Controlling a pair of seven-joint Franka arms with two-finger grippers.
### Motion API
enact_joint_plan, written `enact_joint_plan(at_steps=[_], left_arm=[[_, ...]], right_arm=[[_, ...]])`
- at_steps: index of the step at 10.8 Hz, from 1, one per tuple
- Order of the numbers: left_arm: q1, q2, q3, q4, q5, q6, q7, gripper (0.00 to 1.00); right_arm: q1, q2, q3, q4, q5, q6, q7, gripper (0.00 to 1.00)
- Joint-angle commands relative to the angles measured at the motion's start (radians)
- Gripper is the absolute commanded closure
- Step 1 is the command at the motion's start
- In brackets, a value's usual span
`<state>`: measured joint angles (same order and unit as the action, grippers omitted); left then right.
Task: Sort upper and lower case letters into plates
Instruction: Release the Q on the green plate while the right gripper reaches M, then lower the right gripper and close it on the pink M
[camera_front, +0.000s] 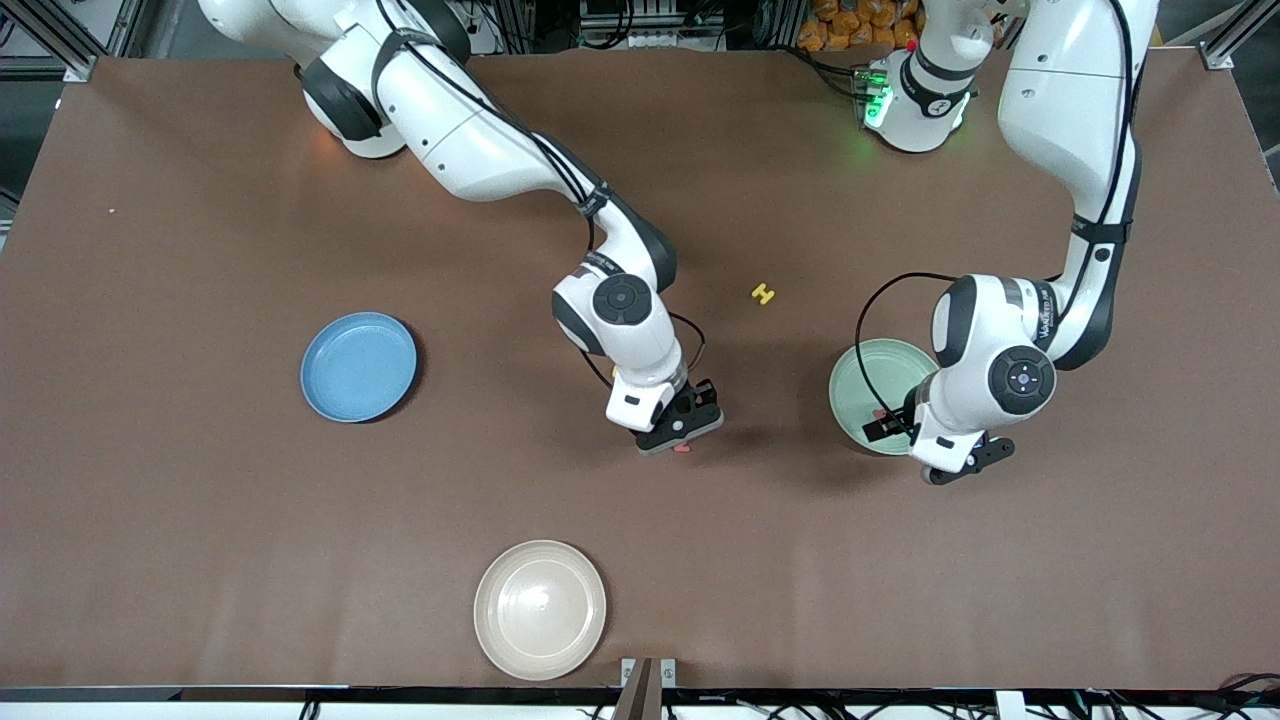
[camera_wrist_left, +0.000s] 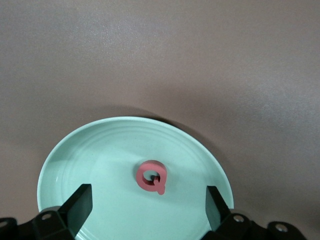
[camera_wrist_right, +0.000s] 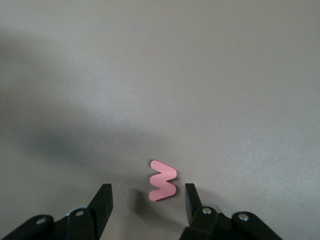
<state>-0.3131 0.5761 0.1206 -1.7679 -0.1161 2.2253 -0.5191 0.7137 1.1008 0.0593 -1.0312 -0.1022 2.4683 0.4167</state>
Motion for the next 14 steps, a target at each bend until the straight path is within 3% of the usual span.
enact_joint_plan(at_steps=[1, 14], left_arm=[[-0.001, -0.024, 0.002, -0.019, -0.014, 0.002, 0.001, 0.0], [-0.006, 0.005, 0.001, 0.018, -0.013, 0.002, 0.001, 0.0]], right_arm=[[0.012, 0.046, -0.019, 0.051, -0.037, 0.037, -0.016, 0.33], [0.035, 0.091, -0.061, 0.079, -0.037, 0.064, -0.073, 0.37]])
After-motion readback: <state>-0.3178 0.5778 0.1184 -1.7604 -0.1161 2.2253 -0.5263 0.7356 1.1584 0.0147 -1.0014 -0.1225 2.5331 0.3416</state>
